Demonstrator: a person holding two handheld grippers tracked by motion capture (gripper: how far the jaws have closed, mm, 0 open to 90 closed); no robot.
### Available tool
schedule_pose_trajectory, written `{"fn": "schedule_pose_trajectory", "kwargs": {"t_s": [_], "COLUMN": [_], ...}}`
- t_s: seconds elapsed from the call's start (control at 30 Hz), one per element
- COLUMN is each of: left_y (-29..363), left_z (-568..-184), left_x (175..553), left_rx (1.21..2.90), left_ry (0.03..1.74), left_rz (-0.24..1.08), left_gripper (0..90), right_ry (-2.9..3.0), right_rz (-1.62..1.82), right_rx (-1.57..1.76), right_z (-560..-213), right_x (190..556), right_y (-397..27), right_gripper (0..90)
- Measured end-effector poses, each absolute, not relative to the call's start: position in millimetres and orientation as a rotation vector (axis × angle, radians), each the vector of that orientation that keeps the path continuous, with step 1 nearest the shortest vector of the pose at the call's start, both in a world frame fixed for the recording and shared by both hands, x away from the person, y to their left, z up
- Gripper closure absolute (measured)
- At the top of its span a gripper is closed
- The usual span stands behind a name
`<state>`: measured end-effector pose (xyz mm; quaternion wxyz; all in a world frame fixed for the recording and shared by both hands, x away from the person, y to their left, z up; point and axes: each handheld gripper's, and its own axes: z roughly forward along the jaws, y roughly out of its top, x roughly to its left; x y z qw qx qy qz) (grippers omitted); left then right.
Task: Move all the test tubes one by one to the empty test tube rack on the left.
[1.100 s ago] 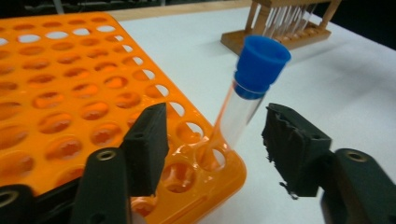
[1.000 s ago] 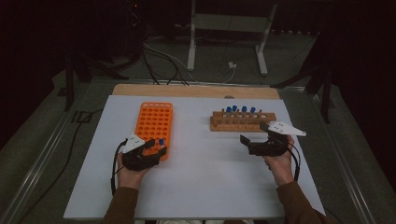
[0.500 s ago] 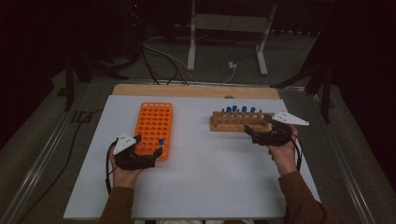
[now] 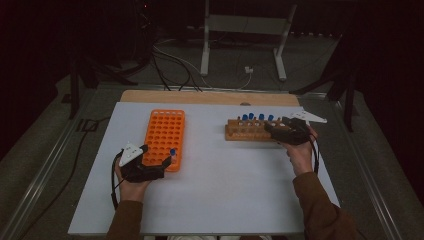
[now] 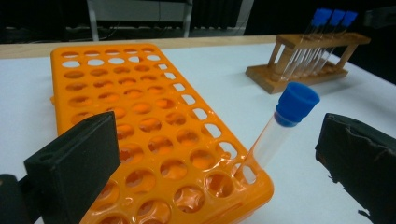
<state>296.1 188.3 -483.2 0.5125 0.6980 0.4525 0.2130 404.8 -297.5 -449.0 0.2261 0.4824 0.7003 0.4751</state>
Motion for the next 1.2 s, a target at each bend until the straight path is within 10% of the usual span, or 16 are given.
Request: {"fn": "schedule_pose_trajectory", "kwargs": {"t_s": [0.63,1.2], "left_y": [191.6,191.5], "left_z": [-484.5,-485.5], "left_x": [296.3,296.0], "left_rx": [1.654,1.654], "left_ry": [1.107,1.109], "left_rz": [0.524,0.525], "left_gripper": [0.8,0.8], "right_ry": [1.922,1.899], "right_rz": [1.199,1.237], "right_rx": [1.279,1.3], "right_z": [-469.6,-463.7], "right_x": [422.2,421.4], "right_y": [-283.8,-286.3], "right_gripper": [75.2,76.9]}}
